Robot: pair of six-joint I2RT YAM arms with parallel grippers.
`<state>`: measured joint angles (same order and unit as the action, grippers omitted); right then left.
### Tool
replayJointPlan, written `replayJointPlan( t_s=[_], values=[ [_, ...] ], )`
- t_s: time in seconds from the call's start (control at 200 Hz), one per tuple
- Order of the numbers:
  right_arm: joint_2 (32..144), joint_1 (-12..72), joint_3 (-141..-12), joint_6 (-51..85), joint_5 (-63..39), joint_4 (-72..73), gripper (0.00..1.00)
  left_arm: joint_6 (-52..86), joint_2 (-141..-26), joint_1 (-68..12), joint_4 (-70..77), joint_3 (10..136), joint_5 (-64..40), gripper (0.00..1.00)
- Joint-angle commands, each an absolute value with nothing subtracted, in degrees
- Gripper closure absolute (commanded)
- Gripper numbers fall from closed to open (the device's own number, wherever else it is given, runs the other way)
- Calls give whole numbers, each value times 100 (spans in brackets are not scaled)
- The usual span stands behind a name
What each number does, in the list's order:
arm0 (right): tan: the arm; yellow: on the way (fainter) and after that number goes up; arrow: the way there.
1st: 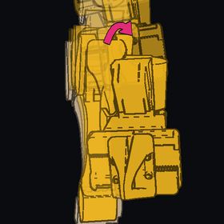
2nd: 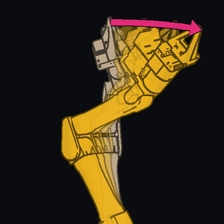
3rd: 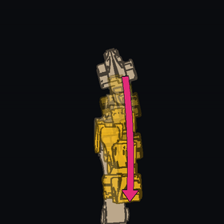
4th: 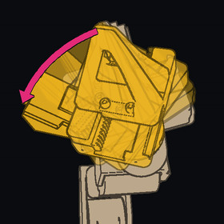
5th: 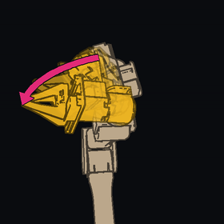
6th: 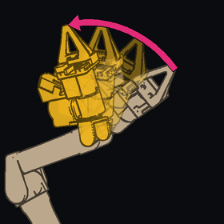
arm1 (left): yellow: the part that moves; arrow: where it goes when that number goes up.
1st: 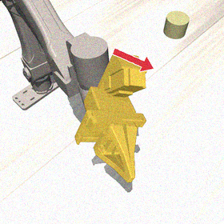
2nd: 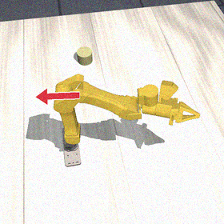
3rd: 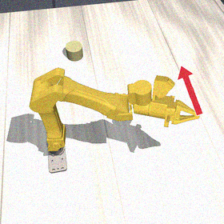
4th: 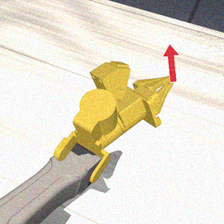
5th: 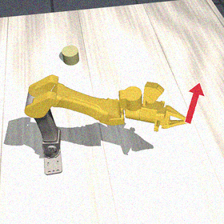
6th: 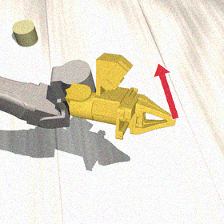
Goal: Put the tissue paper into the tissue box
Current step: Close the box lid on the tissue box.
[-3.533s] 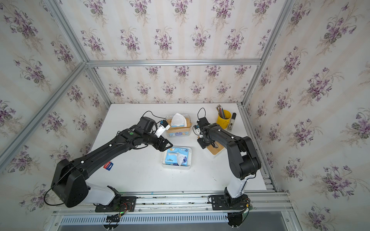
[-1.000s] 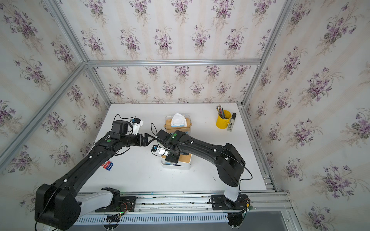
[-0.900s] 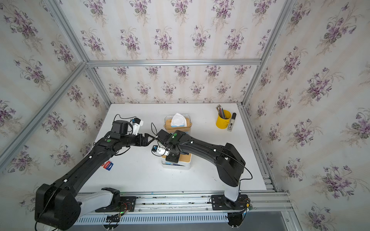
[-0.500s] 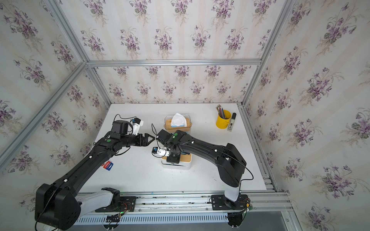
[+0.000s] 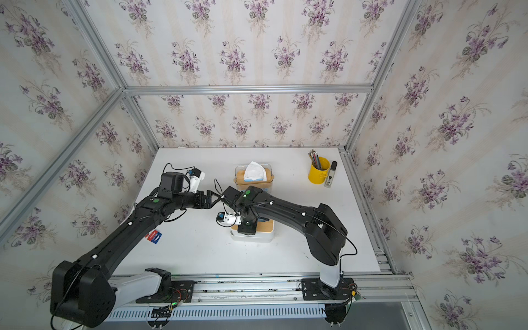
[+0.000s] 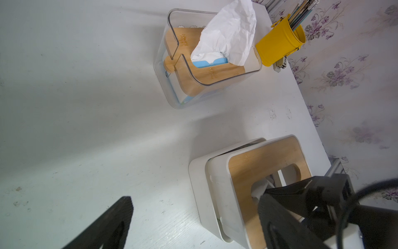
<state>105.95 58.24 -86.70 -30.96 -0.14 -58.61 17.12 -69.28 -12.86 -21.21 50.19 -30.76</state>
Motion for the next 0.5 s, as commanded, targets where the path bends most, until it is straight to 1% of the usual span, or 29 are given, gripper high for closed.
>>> replayJointPlan(
  t_s=[0.0,0.495],
  values=[
    [10661,5835,-8758,-3030,-66,-5906,78,1708,-6936,-1283,-1941,5021,-3139,5],
    [10745,5888,-8729,-3103,-158,-5541,76,1735,-7011,-1274,-1928,5010,-3102,5]
  ],
)
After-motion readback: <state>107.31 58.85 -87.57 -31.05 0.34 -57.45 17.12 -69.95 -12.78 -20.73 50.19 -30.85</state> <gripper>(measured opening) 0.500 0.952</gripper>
